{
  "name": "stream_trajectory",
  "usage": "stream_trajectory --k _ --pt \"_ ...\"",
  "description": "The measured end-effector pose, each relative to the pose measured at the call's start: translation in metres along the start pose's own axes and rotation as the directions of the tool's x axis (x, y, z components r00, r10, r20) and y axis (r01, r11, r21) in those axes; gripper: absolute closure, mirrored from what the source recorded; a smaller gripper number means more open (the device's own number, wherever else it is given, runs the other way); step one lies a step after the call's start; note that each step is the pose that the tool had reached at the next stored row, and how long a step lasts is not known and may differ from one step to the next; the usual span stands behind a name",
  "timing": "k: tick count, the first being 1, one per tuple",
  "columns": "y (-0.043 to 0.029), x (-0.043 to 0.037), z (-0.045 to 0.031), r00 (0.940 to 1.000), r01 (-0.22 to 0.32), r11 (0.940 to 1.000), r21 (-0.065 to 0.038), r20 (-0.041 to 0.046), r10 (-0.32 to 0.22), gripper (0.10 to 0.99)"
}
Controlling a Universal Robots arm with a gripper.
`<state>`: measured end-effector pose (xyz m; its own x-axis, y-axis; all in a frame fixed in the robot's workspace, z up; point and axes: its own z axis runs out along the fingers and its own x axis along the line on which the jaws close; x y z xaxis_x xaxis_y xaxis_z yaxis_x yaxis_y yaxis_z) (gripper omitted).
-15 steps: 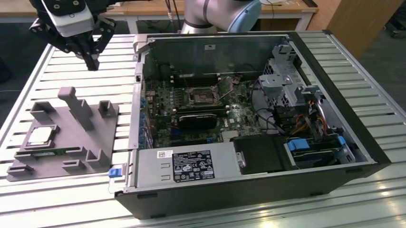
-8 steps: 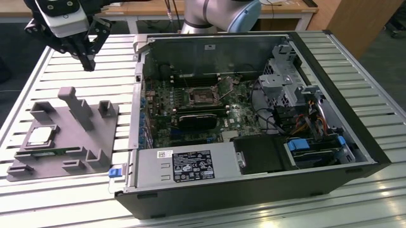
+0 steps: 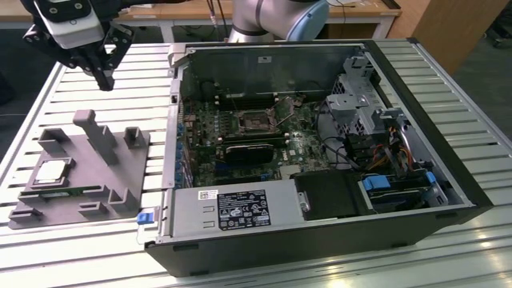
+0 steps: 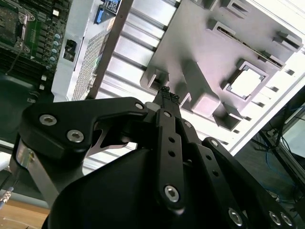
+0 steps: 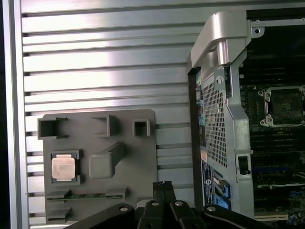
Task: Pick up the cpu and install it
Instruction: 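Reach for the cpu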
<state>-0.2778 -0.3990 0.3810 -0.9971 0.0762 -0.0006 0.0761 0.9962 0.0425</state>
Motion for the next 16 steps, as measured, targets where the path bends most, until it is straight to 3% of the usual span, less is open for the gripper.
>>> stream_trajectory --k 8,16 --pt "-0.0009 0.0121 0.0008 1.0000 0.000 1.0000 0.000 -0.0018 0.000 0.980" --pt "-0.0030 0.0378 0.0021 1.0000 0.000 1.0000 0.000 -0.0021 0.000 0.980"
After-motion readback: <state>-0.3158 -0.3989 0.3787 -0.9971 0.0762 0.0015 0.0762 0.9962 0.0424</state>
